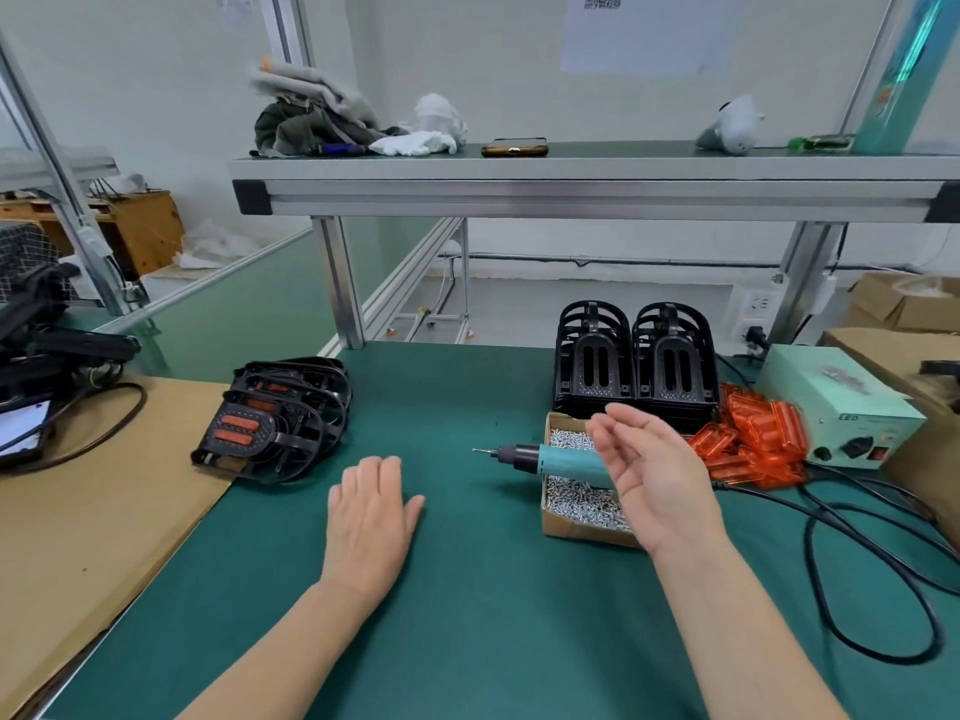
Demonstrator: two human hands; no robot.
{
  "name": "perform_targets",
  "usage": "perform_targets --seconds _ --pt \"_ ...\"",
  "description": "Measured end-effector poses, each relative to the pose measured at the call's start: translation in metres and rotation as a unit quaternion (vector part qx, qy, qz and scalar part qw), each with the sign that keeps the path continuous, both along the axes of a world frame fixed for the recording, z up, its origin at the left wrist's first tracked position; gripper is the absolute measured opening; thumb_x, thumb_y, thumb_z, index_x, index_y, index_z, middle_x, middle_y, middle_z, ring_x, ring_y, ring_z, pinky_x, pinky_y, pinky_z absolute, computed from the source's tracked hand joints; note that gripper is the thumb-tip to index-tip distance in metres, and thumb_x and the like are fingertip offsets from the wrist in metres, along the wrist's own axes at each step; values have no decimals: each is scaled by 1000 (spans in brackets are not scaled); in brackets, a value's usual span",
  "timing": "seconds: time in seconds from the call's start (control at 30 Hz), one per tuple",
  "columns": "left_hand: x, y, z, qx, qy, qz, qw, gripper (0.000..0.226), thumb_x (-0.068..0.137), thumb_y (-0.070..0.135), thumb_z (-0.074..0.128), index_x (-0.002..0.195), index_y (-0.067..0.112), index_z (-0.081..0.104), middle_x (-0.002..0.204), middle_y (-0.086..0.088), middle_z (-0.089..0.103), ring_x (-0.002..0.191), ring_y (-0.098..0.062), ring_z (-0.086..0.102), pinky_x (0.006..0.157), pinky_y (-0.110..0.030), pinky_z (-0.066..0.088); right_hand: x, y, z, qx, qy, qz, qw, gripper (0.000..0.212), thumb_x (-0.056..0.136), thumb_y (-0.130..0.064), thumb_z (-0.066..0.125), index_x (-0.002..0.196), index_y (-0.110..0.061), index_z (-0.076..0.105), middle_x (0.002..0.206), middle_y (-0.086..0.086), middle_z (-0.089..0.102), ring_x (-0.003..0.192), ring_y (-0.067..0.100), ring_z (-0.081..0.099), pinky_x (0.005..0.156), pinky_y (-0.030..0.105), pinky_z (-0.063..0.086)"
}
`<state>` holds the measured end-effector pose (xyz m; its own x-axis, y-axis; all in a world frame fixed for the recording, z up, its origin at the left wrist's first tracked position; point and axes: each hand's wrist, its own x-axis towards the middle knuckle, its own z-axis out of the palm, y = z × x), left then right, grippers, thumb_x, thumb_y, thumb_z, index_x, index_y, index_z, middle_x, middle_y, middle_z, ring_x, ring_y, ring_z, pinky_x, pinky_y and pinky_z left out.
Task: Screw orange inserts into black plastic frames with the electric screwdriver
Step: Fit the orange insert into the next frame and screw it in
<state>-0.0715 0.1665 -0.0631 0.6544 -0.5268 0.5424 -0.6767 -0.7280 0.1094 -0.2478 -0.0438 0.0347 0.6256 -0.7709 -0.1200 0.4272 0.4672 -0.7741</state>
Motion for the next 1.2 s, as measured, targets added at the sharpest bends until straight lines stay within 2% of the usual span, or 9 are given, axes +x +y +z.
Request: perform_targets --seconds 0.13,0.2,0.3,0.37,0.5,0.63,0.97,1.07,1.2 --pt "-7 -7 -6 10 53 -25 998 29 84 30 78 91 6 62 89 -10 55 80 -33 53 68 -42 46 29 -31 2 -144 122 -10 982 21 97 8 53 108 -3 66 105 14 71 89 18 72 73 22 58" --pt "-4 -6 -8 7 77 -21 997 28 90 34 70 92 7 62 94 -9 54 86 -32 51 74 -42 45 47 -46 0 -264 214 -21 940 22 97 4 55 110 -11 66 110 9 69 98 19 69 82 28 58" --pt "-4 -5 -8 4 86 -25 996 28 93 36 66 93 8 62 94 -6 55 89 -29 51 77 -40 43 68 -72 -7 -517 389 -42 762 28 96 -5 60 119 -19 66 122 3 61 113 20 57 97 34 49" --pt "-5 -5 -7 1 87 -28 996 27 92 36 66 91 9 61 92 -5 55 87 -29 51 76 -40 43 77 -87 -12 -604 456 -44 653 30 95 -12 63 124 -20 66 130 7 55 123 26 46 98 38 45" --pt "-6 -5 -5 4 95 -24 995 25 94 36 63 90 11 60 91 -3 53 88 -27 50 76 -38 42 86 -103 -20 -676 523 -23 519 37 95 -20 68 131 -21 62 132 9 48 125 26 40 94 38 48" --pt "-8 -5 -2 9 90 -23 996 24 93 34 64 89 11 60 89 -4 54 85 -28 51 75 -40 44 92 -109 -21 -717 530 -33 451 35 95 -15 65 130 -16 62 127 9 50 118 26 45 88 35 50" --pt "-7 -5 -2 15 93 -23 995 24 93 35 64 88 11 60 89 -3 54 85 -27 50 74 -37 41 82 -115 -22 -753 471 -47 457 26 99 -25 61 123 -13 61 116 4 54 107 22 49 75 33 50" --pt "-7 -5 -2 11 91 -25 995 24 92 34 65 87 11 60 87 -3 54 84 -28 50 72 -38 41 75 -113 -20 -761 431 -82 478 24 101 -23 57 121 -9 61 113 7 55 103 25 50 74 34 49" --pt "-7 -4 -2 7 95 -26 995 23 92 33 66 87 11 60 87 -3 54 84 -27 50 73 -38 43 66 -108 -16 -735 391 -139 537 26 102 -16 55 120 1 62 113 16 58 105 32 53 91 42 47"
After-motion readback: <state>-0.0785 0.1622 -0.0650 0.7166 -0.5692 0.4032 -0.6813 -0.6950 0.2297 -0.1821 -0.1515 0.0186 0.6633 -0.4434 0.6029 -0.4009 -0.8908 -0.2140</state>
